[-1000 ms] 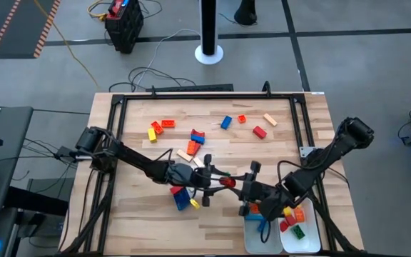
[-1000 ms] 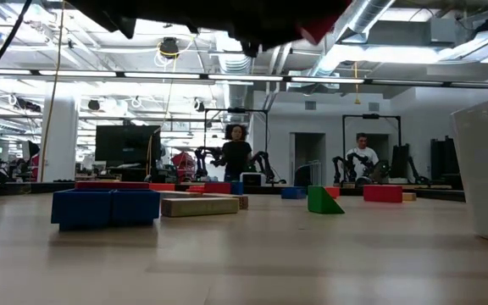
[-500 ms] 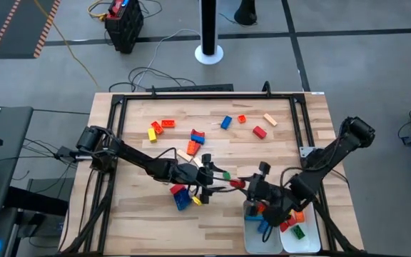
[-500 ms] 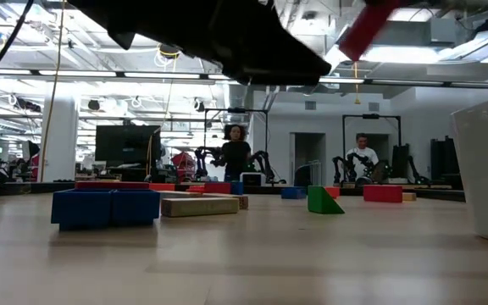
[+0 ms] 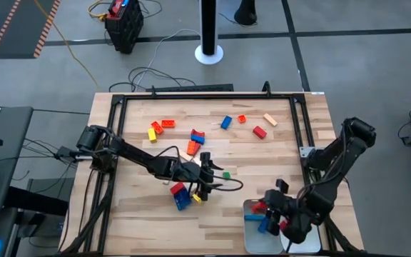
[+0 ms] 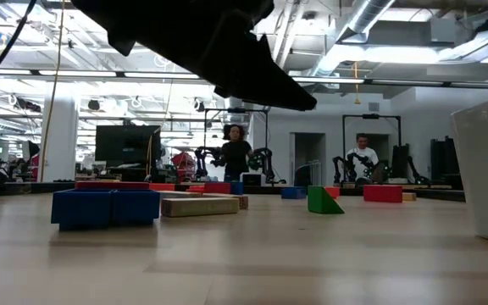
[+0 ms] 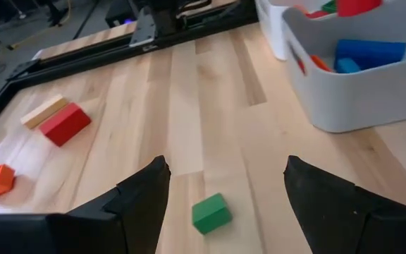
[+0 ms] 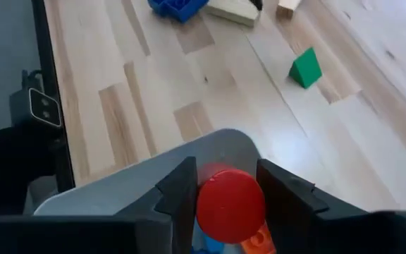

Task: Sort blocks by size
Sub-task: Put the large red wooden block into the gray bin, then put the small green wooden block into the white bin

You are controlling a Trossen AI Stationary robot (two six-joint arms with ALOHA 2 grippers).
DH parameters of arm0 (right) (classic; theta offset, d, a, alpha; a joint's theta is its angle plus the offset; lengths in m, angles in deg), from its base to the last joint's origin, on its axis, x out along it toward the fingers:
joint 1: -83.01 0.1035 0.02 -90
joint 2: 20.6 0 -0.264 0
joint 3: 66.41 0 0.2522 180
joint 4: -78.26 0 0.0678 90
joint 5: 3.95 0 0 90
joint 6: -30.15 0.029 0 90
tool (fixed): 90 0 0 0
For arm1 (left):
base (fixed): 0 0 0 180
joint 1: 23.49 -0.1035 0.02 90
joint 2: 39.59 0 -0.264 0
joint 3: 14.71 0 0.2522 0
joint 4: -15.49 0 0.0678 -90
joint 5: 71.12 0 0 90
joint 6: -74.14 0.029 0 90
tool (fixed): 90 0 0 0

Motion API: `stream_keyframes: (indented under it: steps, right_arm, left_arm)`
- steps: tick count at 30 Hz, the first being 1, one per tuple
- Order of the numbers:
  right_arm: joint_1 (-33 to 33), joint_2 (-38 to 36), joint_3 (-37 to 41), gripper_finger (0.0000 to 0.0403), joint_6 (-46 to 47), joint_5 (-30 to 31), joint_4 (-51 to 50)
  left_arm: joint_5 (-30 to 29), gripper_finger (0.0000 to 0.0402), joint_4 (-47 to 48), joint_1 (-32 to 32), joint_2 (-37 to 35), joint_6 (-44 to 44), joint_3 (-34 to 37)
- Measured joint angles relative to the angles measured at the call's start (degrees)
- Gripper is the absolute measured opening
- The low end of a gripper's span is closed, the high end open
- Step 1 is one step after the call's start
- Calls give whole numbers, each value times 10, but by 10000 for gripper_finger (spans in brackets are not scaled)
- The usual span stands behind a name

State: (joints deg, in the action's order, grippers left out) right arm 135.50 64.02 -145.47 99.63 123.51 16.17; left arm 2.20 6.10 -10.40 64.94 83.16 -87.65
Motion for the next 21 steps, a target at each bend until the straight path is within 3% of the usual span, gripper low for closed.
stream_keyframes:
  steps: [8,21]
  right_arm:
    - [0,0,0,179,27,-2,3]
    - [-47,0,0,193,5,-40,-11]
  left_arm:
    - [2,267,18,0,0,-4,0]
    - [-1,281,29,-3,16,-121,0]
